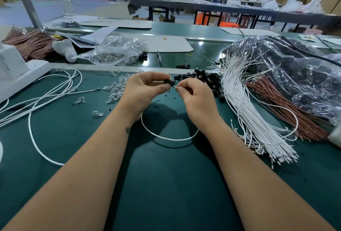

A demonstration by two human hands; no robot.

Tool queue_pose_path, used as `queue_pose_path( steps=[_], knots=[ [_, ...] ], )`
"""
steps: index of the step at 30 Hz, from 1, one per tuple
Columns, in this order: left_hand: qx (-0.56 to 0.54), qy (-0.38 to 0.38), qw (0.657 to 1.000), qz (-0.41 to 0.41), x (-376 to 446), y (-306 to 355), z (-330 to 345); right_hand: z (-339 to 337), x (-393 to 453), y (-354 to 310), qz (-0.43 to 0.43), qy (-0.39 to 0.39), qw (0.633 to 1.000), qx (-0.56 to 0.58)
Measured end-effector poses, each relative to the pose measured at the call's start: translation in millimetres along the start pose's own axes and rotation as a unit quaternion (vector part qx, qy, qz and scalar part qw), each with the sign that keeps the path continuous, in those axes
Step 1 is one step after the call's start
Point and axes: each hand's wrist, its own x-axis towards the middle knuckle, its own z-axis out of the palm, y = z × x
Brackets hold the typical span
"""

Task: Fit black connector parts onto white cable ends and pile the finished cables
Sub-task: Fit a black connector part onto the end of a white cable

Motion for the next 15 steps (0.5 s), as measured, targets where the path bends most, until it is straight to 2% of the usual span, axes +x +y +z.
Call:
queue_pose_path(
  steps=[11, 15],
  knots=[
    [0.031, -0.014, 0.999, -0.005, -4.5, -1.1, 2.3, 1.2, -2.4, 1.1, -0.01, 0.02, 0.999, -0.038],
    [0.054, -0.01, 0.998, -0.008, -7.3, -0.3, 5.5, 0.2, -2.0, 0.7, -0.01, 0.051, 0.998, -0.045]
  ],
)
